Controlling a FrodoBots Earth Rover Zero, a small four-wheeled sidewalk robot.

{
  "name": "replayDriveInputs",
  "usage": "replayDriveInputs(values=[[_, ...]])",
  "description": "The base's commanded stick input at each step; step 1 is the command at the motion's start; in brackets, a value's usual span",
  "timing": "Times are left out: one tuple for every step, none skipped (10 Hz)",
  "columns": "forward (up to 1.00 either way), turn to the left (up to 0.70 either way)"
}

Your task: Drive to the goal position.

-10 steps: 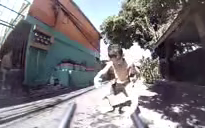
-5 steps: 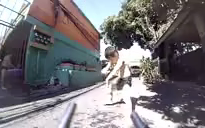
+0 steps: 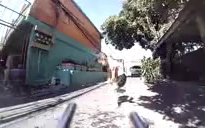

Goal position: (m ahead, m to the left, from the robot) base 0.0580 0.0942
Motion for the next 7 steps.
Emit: replayDriveInputs(values=[[0.0,0.12],[0.0,0.21],[0.0,0.08],[0.0,0.0],[0.0,0.0],[0.0,0.0],[0.0,0.0]])
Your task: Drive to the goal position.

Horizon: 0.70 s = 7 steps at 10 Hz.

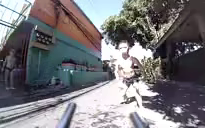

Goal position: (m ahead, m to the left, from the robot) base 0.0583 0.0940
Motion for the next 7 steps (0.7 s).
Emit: replayDriveInputs(values=[[0.0,0.0],[0.0,0.0],[0.0,0.0],[0.0,0.0],[0.0,0.0],[0.0,0.16],[0.0,0.39]])
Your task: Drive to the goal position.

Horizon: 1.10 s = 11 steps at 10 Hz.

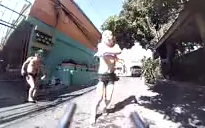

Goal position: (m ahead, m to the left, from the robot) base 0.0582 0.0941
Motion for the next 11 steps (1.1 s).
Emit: replayDriveInputs(values=[[0.0,0.34],[0.0,0.08],[0.0,0.1],[0.0,0.24],[0.0,0.38],[0.0,0.24],[0.0,0.11],[0.0,0.16],[0.0,0.08],[0.0,0.0],[0.0,0.05]])
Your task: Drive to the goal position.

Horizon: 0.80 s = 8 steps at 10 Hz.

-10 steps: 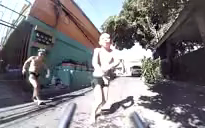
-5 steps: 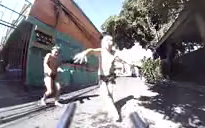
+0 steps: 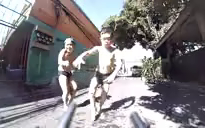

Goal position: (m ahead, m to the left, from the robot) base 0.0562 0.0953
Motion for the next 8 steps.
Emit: replayDriveInputs(values=[[0.0,0.09],[0.0,0.14],[0.0,0.19],[0.0,0.24],[0.0,0.29],[0.0,0.25],[0.0,0.26],[0.0,0.37]])
